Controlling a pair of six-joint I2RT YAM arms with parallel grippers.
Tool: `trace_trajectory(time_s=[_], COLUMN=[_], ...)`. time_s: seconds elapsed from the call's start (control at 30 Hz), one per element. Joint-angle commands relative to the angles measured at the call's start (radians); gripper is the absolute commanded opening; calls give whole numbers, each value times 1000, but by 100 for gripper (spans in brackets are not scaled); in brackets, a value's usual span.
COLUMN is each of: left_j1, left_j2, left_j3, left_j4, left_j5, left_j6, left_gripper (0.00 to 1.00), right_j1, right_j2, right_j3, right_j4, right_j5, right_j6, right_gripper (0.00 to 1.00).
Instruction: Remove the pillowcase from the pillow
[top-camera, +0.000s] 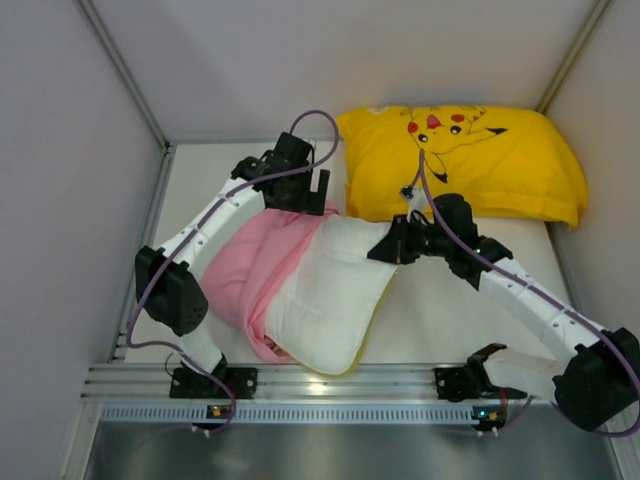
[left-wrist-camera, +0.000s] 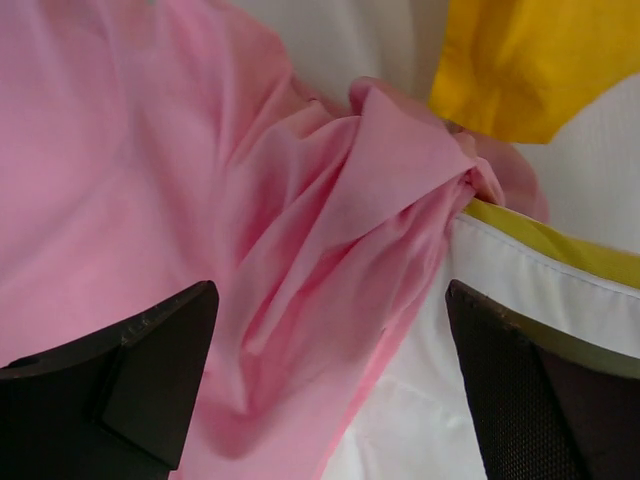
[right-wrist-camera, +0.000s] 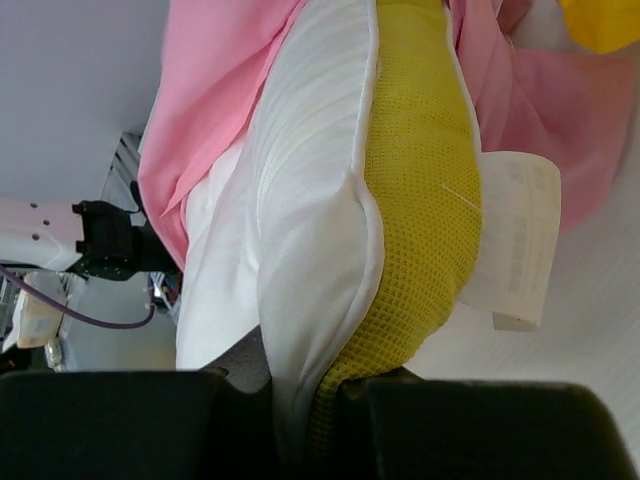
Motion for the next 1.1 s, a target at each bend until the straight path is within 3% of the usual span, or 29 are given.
trace_trajectory(time_s=[0.0, 0.13, 0.37, 0.47, 0.5, 0.53, 0.6, 0.73, 0.83, 1.07], left_j1=[-6, -4, -4, 6, 16, 31, 86, 192, 281, 441], left_j2=[-35, -95, -11, 57, 75, 94, 135, 100, -28, -249], left_j3=[-8, -116, -144, -125, -108, -99, -84, -122, -170, -303], left_j4=[64, 159, 167, 148, 122, 108, 75, 67, 70, 107], left_j5=[167, 274, 239, 139, 93, 52, 33, -59, -152, -168], left_j6=[63, 62, 48, 43, 36, 15, -4, -47, -62, -46], left_gripper=[99, 99, 99, 86, 77, 38, 0, 0, 0, 0], right_j1=[29, 30, 52, 55, 56, 56, 55, 53, 50, -28], right_j2=[-51, -49, -94, -128, -135, -144, -166, -191, -220, -181], right_j3=[21, 34, 71, 105, 114, 136, 162, 249, 312, 436], right_j4=[60, 52, 52, 35, 32, 22, 14, 11, -21, -120], right_j5=[-95, -114, -135, -131, -128, -114, -99, -39, 86, 320], right_j6=[-24, -16, 10, 19, 25, 27, 33, 63, 60, 4], right_gripper=[0, 0, 0, 0, 0, 0, 0, 0, 0, 0])
